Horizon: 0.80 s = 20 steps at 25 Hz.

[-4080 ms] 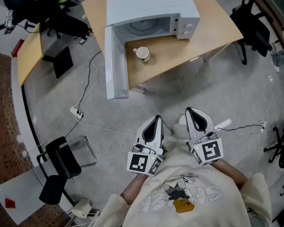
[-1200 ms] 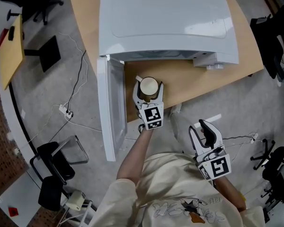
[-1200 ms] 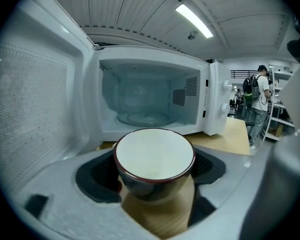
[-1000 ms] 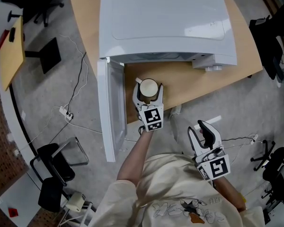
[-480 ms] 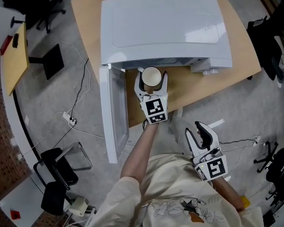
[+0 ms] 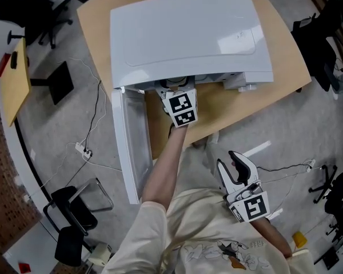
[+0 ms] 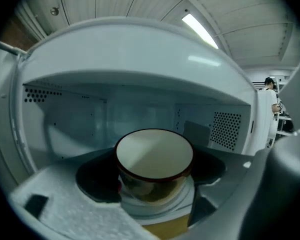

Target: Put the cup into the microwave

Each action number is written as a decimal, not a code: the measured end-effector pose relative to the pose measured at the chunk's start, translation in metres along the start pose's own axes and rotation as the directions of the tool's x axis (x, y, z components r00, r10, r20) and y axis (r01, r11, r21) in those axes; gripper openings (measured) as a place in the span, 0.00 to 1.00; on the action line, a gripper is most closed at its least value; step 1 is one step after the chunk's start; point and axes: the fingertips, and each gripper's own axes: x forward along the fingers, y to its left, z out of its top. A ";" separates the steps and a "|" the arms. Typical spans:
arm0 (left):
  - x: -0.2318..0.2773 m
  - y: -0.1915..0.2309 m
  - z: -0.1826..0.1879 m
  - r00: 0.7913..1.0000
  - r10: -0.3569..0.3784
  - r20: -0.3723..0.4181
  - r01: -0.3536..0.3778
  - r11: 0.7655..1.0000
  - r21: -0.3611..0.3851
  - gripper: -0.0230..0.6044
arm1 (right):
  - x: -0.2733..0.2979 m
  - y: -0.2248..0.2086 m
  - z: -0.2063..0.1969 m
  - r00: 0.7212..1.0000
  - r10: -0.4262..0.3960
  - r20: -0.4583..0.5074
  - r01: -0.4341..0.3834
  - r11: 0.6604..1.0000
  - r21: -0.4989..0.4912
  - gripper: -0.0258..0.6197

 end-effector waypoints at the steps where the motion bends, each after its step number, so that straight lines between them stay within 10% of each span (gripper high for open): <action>1: 0.006 0.001 -0.001 1.000 0.002 -0.005 -0.002 1.000 0.000 0.67 | -0.001 -0.001 0.000 1.000 -0.006 0.000 0.006 1.000 0.003 0.28; 20: 0.034 -0.003 -0.014 0.999 -0.008 -0.048 0.010 0.999 0.044 0.69 | -0.011 -0.018 0.002 0.998 -0.055 0.007 0.055 0.998 0.015 0.28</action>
